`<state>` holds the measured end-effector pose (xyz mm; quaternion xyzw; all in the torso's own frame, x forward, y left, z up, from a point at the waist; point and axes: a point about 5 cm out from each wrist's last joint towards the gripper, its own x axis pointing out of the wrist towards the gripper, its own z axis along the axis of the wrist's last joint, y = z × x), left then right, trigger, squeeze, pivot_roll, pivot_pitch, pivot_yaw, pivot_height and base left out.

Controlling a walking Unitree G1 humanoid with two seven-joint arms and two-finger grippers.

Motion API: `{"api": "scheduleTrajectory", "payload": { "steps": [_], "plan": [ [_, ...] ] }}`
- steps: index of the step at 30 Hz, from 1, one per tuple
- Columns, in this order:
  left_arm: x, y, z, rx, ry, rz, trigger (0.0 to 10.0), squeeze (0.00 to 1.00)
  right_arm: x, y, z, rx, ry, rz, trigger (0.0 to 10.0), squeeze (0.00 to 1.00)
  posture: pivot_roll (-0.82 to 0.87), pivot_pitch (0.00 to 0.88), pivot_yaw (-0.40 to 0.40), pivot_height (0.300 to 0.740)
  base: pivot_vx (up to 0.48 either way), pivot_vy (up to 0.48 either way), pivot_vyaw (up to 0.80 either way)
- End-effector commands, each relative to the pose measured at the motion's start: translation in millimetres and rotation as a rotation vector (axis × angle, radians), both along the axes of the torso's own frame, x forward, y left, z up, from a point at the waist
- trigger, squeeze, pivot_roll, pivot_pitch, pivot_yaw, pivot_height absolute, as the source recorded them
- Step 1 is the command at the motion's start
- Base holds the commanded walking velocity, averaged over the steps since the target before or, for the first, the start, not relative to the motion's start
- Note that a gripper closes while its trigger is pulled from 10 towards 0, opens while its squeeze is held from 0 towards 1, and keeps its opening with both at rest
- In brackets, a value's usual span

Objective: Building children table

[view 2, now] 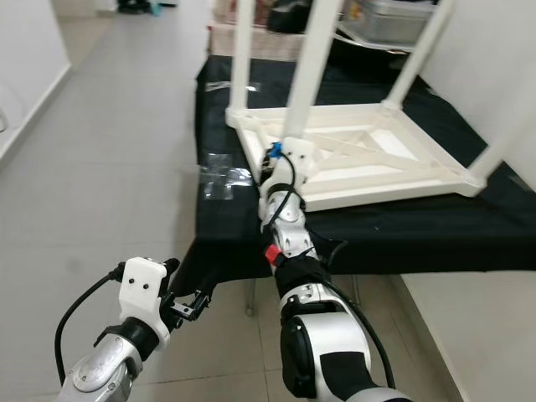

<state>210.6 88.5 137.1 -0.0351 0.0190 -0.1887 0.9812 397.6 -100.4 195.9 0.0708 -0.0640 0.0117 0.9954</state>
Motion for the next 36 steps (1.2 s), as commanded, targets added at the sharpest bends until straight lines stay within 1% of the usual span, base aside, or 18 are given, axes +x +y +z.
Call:
{"api": "scheduleTrajectory", "payload": {
  "steps": [1, 2, 3, 7, 8, 10, 12, 13, 15, 17, 19, 21, 23, 24, 25, 29, 33, 36],
  "plan": [
    [-1.4, -1.4, -6.6, 0.002, 0.033, -0.005, 10.0, 0.00, 0.3, 1.4, 8.6, -0.009, -0.058, 0.054, 10.0, 0.94, 0.08, 0.099, -0.106, 0.740, 0.000, 0.000, 0.00],
    [-1.5, -1.6, -6.8, 0.001, 0.034, -0.005, 10.0, 0.00, 0.4, 1.8, 12.1, -0.021, -0.081, 0.096, 10.0, 0.94, 0.08, 0.099, -0.106, 0.740, 0.000, 0.000, 0.00],
    [-1.7, -1.6, -7.1, 0.001, 0.034, -0.005, 10.0, 0.00, 1.2, 1.0, 14.0, -0.023, -0.093, 0.176, 10.0, 0.00, 0.07, 0.095, -0.104, 0.740, 0.000, 0.000, 0.00],
    [-1.8, -1.7, -7.5, -0.001, 0.036, -0.006, 10.0, 0.00, 0.0, 1.1, 14.4, -0.002, -0.096, 0.330, 10.0, 0.00, 0.07, 0.091, -0.106, 0.740, 0.000, 0.000, 0.00],
    [-1.8, -1.7, -7.8, -0.001, 0.037, -0.006, 10.0, 0.00, -2.1, 3.0, 11.8, 0.012, -0.073, 0.479, 10.0, 0.00, 0.07, 0.090, -0.107, 0.740, 0.000, 0.000, 0.00],
    [-1.8, -1.7, -7.8, -0.001, 0.037, -0.006, 10.0, 0.00, -2.1, 3.0, 11.8, 0.012, -0.073, 0.479, 10.0, 0.00, 0.07, 0.090, -0.107, 0.740, 0.000, 0.000, 0.00],
    [-1.9, -1.9, -7.9, 0.000, 0.037, -0.007, 10.0, 0.00, -10.5, 7.3, 5.3, 0.019, -0.024, 0.782, 10.0, 0.00, 0.08, 0.087, -0.105, 0.740, 0.000, 0.000, 0.00],
    [-1.9, -1.9, -7.9, 0.000, 0.037, -0.007, 10.0, 0.00, -10.5, 7.3, 5.3, 0.019, -0.024, 0.782, 10.0, 0.00, 0.08, 0.087, -0.105, 0.740, 0.000, 0.000, 0.00],
    [-2.3, -2.2, -8.0, 0.001, 0.038, -0.008, 10.0, 0.00, -20.1, 11.2, 0.1, -0.004, 0.016, 1.020, 10.0, 0.00, 0.08, 0.084, -0.107, 0.740, 0.000, 0.000, 0.00],
    [-2.3, -2.2, -8.0, 0.001, 0.038, -0.008, 10.0, 0.00, -20.1, 11.2, 0.1, -0.004, 0.016, 1.020, 10.0, 0.00, 0.08, 0.084, -0.107, 0.740, 0.000, 0.000, 0.00],
    [-3.2, -2.3, -8.3, 0.001, 0.039, -0.007, 10.0, 0.00, -29.1, 18.2, -2.0, -0.041, 0.031, 1.203, 10.0, 0.00, 0.08, 0.083, -0.109, 0.740, 0.000, 0.000, 0.00],
    [-3.5, -2.2, -8.4, 0.001, 0.040, -0.007, 10.0, 0.00, -30.3, 23.8, -2.5, -0.076, 0.024, 1.233, 10.0, 0.00, 0.09, 0.083, -0.112, 0.740, 0.000, 0.000, 0.00],
    [-4.0, -2.2, -8.5, 0.001, 0.040, -0.007, 10.0, 0.00, -24.1, 33.3, -2.5, -0.101, 0.036, 1.157, 10.0, 0.00, 0.09, 0.082, -0.113, 0.740, 0.000, 0.000, 0.00],
    [-4.1, -2.2, -8.7, 0.001, 0.040, -0.006, 10.0, 0.00, -18.4, 35.6, -0.6, -0.131, 0.019, 1.055, 0.0, 0.00, 0.09, 0.080, -0.112, 0.740, 0.000, 0.000, 0.00],
    [-4.1, -2.2, -8.7, 0.001, 0.040, -0.006, 10.0, 0.00, -18.4, 35.6, -0.6, -0.131, 0.019, 1.055, 0.0, 0.00, 0.09, 0.080, -0.112, 0.740, 0.000, 0.000, 0.00],
    [-4.6, -2.5, -8.8, 0.001, 0.041, -0.005, 10.0, 0.00, -2.8, 29.4, 5.1, -0.175, 0.004, 0.737, 0.0, 0.00, 0.09, 0.078, -0.112, 0.740, 0.000, 0.000, 0.00],
    [-4.6, -2.2, -9.4, 0.000, 0.043, -0.008, 10.0, 0.00, 8.8, 6.4, 7.6, -0.164, 0.043, 0.402, 0.0, 0.00, 0.08, 0.078, -0.108, 0.740, 0.000, 0.000, 0.00],
    [-4.4, -1.8, -9.4, 0.000, 0.044, -0.009, 10.0, 0.00, 11.5, -4.1, 7.4, -0.155, 0.067, 0.283, 0.0, 0.00, 0.08, 0.079, -0.106, 0.740, 0.000, 0.000, 0.00]
  ]
}}
